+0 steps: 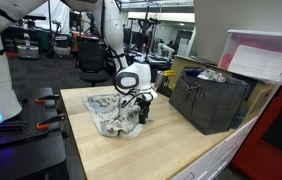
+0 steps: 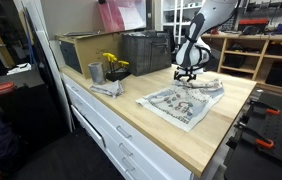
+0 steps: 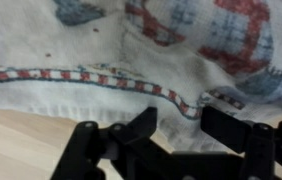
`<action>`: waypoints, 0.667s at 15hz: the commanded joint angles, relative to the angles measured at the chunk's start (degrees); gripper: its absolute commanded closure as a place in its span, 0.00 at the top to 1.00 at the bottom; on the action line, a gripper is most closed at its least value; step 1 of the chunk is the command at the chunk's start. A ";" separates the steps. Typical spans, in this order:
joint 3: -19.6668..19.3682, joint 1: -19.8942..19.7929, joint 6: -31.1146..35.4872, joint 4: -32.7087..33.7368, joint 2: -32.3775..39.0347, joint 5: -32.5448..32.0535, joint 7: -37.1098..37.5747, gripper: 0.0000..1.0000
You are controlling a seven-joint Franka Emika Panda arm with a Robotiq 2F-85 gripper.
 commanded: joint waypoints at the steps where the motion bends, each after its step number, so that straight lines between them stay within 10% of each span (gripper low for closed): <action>1: -0.88 0.12 -0.10 1.80 1.17 -0.88 1.88 0.23; 4: -1.90 0.55 0.47 2.18 0.57 -1.06 2.02 0.01; 10: -8.54 4.15 2.46 4.73 1.72 -1.67 4.08 0.03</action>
